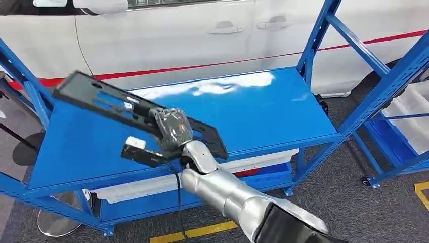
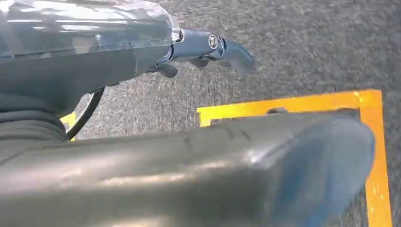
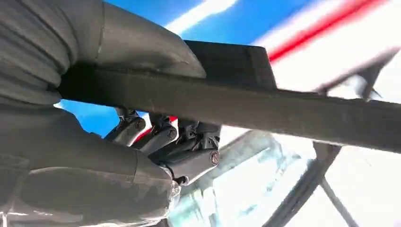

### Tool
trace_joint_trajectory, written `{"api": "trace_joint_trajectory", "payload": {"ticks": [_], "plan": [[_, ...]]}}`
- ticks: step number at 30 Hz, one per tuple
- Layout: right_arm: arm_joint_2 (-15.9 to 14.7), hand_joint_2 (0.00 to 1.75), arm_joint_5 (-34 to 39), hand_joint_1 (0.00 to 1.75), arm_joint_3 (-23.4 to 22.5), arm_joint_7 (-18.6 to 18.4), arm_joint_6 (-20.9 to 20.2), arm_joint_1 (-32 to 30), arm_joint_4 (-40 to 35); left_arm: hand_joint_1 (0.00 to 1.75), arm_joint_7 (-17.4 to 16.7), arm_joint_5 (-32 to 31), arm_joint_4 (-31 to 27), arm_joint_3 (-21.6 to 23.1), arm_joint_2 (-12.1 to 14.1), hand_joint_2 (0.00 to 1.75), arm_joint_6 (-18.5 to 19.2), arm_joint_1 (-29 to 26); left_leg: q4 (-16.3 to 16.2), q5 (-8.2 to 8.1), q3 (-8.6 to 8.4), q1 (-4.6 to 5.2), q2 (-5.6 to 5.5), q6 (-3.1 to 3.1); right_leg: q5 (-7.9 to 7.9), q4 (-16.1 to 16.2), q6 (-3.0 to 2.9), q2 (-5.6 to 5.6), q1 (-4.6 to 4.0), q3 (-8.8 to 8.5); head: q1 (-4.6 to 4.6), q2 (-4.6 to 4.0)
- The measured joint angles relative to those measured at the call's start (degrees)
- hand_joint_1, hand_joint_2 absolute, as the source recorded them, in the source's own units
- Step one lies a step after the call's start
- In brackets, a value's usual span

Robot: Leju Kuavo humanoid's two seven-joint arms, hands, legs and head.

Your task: Take the parts from the cabinet and place them on the table.

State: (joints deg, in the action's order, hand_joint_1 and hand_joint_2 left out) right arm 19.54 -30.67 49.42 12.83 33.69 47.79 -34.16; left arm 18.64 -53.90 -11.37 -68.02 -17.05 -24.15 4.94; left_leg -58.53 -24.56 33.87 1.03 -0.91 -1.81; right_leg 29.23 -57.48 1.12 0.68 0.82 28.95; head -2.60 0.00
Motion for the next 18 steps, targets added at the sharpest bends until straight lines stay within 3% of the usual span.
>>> {"api": "trace_joint_trajectory", "payload": {"ticks": [2,6,12,16,18], "plan": [[-1.0,1.75,-4.1,1.75,-7.9,-0.6,-6.5,-1.8,-8.5,0.0,-0.3,0.0,0.0,-0.6,0.0,0.0,-0.2,-0.1,0.0,0.09,0.12,0.01,-0.18,-0.12,-0.04,0.0,0.05,-0.21,0.01,0.03,0.0,0.0],[-1.5,1.75,-3.4,1.75,-18.7,2.2,-8.5,-5.8,-19.4,0.0,0.0,0.0,0.0,-1.0,-0.1,0.0,0.0,-0.1,-0.1,0.18,0.23,0.01,-0.34,-0.19,-0.08,0.1,0.11,-0.37,0.03,0.08,0.0,0.0],[-9.5,1.75,10.3,1.75,-35.2,0.8,-18.5,-16.0,-49.6,0.0,1.9,-0.6,0.0,-1.1,0.4,0.0,2.5,-0.7,-0.1,0.16,0.48,0.02,-0.76,-0.25,-0.1,0.4,0.16,-0.75,0.05,-0.07,0.0,0.0],[-12.9,1.75,22.1,1.75,-43.4,3.2,-22.9,-22.6,-60.9,0.0,1.1,-0.7,0.0,-1.2,0.7,0.0,0.8,-0.7,-0.1,0.05,0.5,0.03,-0.58,-0.41,-0.17,0.6,0.28,-0.58,0.05,-0.06,0.0,0.0],[-14.1,1.75,23.2,1.75,-46.0,3.9,-23.5,-24.8,-64.1,0.0,1.0,-0.7,0.0,-1.2,0.8,0.0,0.4,-0.7,-0.1,0.04,0.5,0.03,-0.57,-0.42,-0.16,0.6,0.29,-0.57,0.05,-0.04,0.0,0.0]]}}
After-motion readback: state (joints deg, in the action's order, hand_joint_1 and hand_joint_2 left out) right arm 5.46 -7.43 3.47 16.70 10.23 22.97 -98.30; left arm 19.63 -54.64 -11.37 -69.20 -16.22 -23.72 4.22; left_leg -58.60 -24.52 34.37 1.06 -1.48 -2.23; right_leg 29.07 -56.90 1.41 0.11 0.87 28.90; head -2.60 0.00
